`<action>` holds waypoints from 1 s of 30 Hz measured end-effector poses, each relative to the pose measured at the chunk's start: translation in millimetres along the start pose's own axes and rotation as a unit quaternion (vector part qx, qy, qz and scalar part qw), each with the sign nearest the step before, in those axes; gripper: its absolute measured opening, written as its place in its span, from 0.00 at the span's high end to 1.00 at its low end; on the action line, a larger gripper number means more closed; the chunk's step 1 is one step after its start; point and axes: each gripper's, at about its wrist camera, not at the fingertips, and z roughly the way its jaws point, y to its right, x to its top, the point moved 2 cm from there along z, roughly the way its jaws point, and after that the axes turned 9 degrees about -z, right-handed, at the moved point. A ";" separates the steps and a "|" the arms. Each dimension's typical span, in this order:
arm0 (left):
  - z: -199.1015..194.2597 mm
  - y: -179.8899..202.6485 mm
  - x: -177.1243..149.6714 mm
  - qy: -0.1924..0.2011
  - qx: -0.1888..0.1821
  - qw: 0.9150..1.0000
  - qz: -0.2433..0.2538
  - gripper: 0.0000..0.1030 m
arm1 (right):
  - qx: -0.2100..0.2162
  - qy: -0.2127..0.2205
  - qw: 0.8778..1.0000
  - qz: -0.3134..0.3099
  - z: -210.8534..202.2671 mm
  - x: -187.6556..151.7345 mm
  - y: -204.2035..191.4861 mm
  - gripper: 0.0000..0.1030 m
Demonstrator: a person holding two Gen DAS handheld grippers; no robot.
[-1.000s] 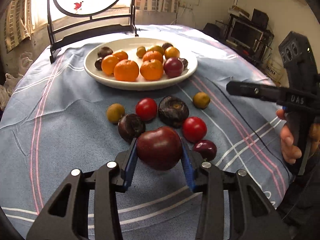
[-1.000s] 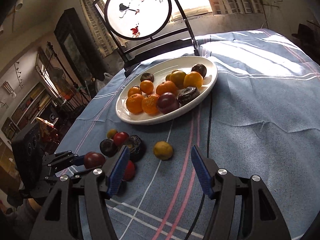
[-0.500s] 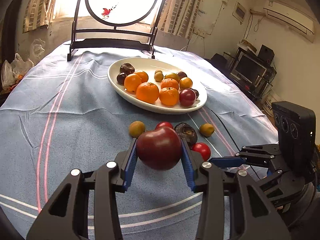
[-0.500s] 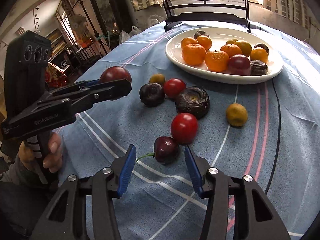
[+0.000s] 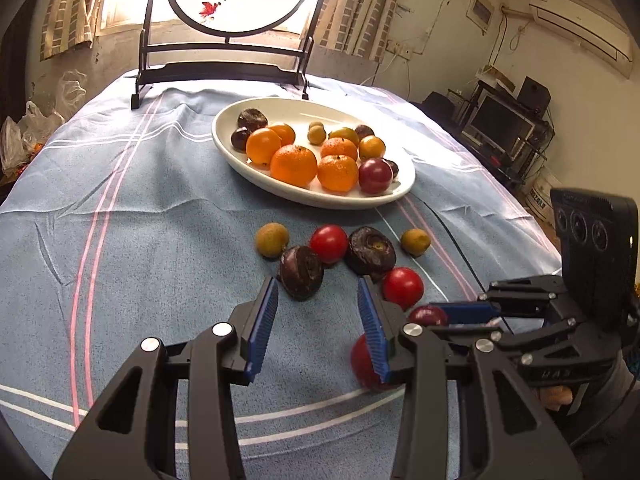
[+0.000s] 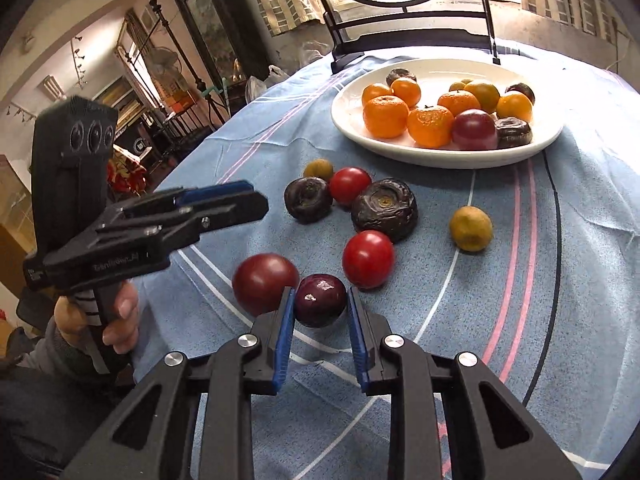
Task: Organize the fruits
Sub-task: 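Grasp a large red tomato with the left tool while the right tool grasps a dark plum, then carry the red tomato and plum to the white plate and release them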
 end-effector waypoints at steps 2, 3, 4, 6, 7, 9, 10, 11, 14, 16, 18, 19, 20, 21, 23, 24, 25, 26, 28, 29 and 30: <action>-3.8 9.6 -8.8 -0.002 -0.002 1.000 0.026 0.61 | -0.003 0.008 1.000 0.017 -7.3 -2.8 7.9 0.75; -4.9 16.0 -14.3 -0.004 -0.002 0.999 0.043 0.61 | -0.006 0.013 1.000 0.022 -11.7 -4.8 11.1 0.75; -4.9 22.8 -20.5 -0.008 0.000 0.998 0.060 0.60 | -0.012 0.018 0.999 0.025 -17.1 -7.3 14.8 0.75; -7.4 34.5 -29.8 -0.006 -0.002 0.996 0.089 0.50 | -0.019 0.029 0.999 0.034 -28.4 -13.2 22.8 0.75; -6.8 40.1 -33.4 -0.008 -0.001 0.995 0.100 0.48 | -0.022 0.035 0.998 0.040 -34.1 -16.2 27.2 0.75; -4.9 49.1 -37.5 -0.006 0.005 0.993 0.115 0.48 | -0.026 0.043 0.997 0.051 -43.3 -21.5 35.4 0.75; -3.9 53.3 -39.1 -0.005 0.005 0.993 0.122 0.48 | -0.025 0.046 0.997 0.057 -46.4 -23.5 39.6 0.75; -2.3 57.2 -40.7 -0.007 0.005 0.992 0.127 0.48 | -0.023 0.049 0.997 0.063 -48.3 -25.4 43.8 0.75; 4.5 66.9 -46.0 -0.019 -0.002 0.991 0.135 0.48 | -0.014 0.058 0.995 0.074 -52.3 -27.4 49.8 0.75; 10.6 70.8 -48.8 -0.031 -0.005 0.990 0.136 0.47 | -0.011 0.061 0.995 0.072 -52.9 -26.7 49.0 0.75; 17.4 71.0 -49.9 -0.048 -0.008 0.991 0.126 0.41 | -0.011 0.065 0.995 0.070 -54.2 -27.2 47.1 0.75; 21.1 70.1 -49.8 -0.056 -0.008 0.991 0.119 0.40 | -0.009 0.067 0.995 0.069 -55.2 -27.7 47.3 0.75; 24.8 69.5 -50.0 -0.065 -0.008 0.991 0.113 0.40 | -0.008 0.071 0.995 0.070 -57.3 -29.0 47.5 0.75; 28.3 69.1 -50.4 -0.074 -0.006 0.991 0.109 0.40 | -0.006 0.073 0.995 0.071 -58.7 -29.7 48.1 0.75; 31.2 69.0 -50.5 -0.081 -0.007 0.991 0.103 0.41 | -0.002 0.078 0.994 0.077 -61.5 -30.9 48.8 0.75; 31.8 69.7 -50.9 -0.082 -0.006 0.991 0.102 0.44 | 0.001 0.080 0.994 0.079 -62.3 -30.8 49.8 0.75; 31.3 71.1 -51.1 -0.080 -0.011 0.992 0.101 0.49 | 0.003 0.081 0.993 0.080 -62.8 -30.8 50.2 0.75; 30.4 73.0 -51.5 -0.081 -0.024 0.992 0.098 0.62 | 0.003 0.083 0.993 0.081 -63.2 -30.9 50.3 0.75; 29.7 75.9 -52.5 -0.074 -0.016 0.992 0.101 0.61 | 0.003 0.084 0.993 0.079 -64.0 -31.1 49.5 0.75; 29.1 75.9 -52.8 -0.073 -0.015 0.992 0.099 0.62 | 0.002 0.084 0.993 0.078 -64.3 -31.2 49.0 0.75; 28.0 74.7 -52.4 -0.073 -0.017 0.993 0.095 0.62 | 0.002 0.084 0.993 0.078 -64.1 -30.7 48.8 0.75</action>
